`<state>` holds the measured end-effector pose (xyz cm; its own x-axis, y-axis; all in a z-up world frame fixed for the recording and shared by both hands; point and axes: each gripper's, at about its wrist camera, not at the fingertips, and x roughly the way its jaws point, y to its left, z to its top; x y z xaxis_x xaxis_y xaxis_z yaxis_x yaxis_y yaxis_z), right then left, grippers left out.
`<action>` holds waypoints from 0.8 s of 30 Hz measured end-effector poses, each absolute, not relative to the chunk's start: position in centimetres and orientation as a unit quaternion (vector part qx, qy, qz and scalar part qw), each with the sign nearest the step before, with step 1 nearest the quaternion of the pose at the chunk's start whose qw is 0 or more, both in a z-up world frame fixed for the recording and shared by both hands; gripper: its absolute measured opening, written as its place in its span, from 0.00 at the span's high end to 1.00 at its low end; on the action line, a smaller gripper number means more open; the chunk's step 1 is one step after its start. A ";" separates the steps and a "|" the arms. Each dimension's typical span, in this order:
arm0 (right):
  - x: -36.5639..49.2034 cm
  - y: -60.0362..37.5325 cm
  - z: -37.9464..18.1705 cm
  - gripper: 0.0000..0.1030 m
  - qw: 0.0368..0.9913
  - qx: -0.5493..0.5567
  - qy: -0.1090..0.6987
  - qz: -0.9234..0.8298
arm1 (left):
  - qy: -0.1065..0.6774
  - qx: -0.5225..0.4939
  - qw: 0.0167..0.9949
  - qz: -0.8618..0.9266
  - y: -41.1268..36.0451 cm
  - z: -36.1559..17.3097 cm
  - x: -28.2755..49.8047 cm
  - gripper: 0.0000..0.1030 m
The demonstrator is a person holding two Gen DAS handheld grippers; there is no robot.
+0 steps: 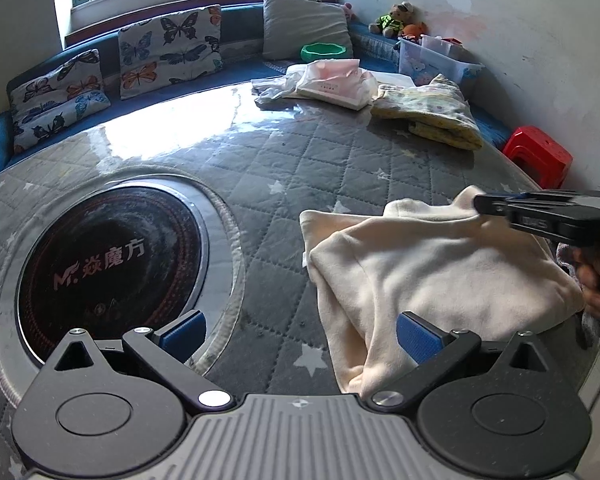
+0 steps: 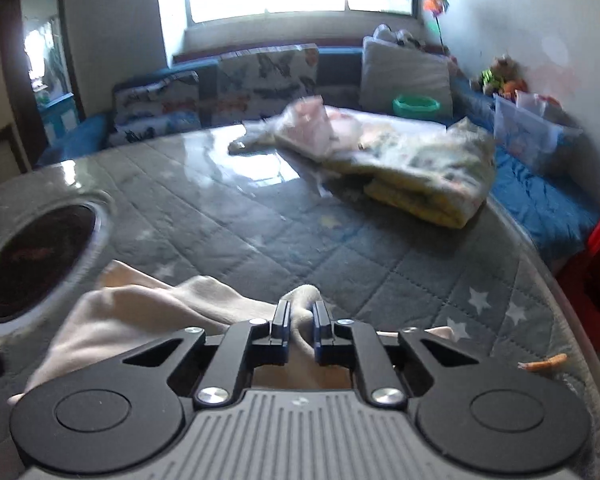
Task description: Fold clothes
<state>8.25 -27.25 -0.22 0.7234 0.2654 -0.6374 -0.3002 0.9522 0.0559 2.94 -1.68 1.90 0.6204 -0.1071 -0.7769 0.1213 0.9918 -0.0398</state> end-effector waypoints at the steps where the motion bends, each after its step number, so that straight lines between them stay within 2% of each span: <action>1: 7.4 -27.3 0.5 0.91 0.932 -0.024 0.326 0.158 | 0.429 0.010 0.901 -0.066 -1.8 1.9 3.1 0.00; 10: 0.4 -26.2 10.2 0.92 0.962 -0.029 0.171 0.211 | 0.382 0.027 0.918 -0.105 -3.3 3.8 3.3 0.00; 18: 0.1 -24.4 20.1 0.92 0.975 -0.035 0.020 0.220 | 0.352 0.015 0.931 -0.095 -2.6 6.1 2.3 0.00; 21: -1.6 -23.5 23.0 0.92 0.968 -0.031 -0.039 0.247 | 0.343 0.007 0.935 -0.084 -1.4 7.0 1.9 0.00; 24: -3.5 -22.7 23.6 0.92 0.958 -0.048 -0.054 0.278 | 0.335 -0.003 0.940 -0.072 0.4 7.6 1.2 0.00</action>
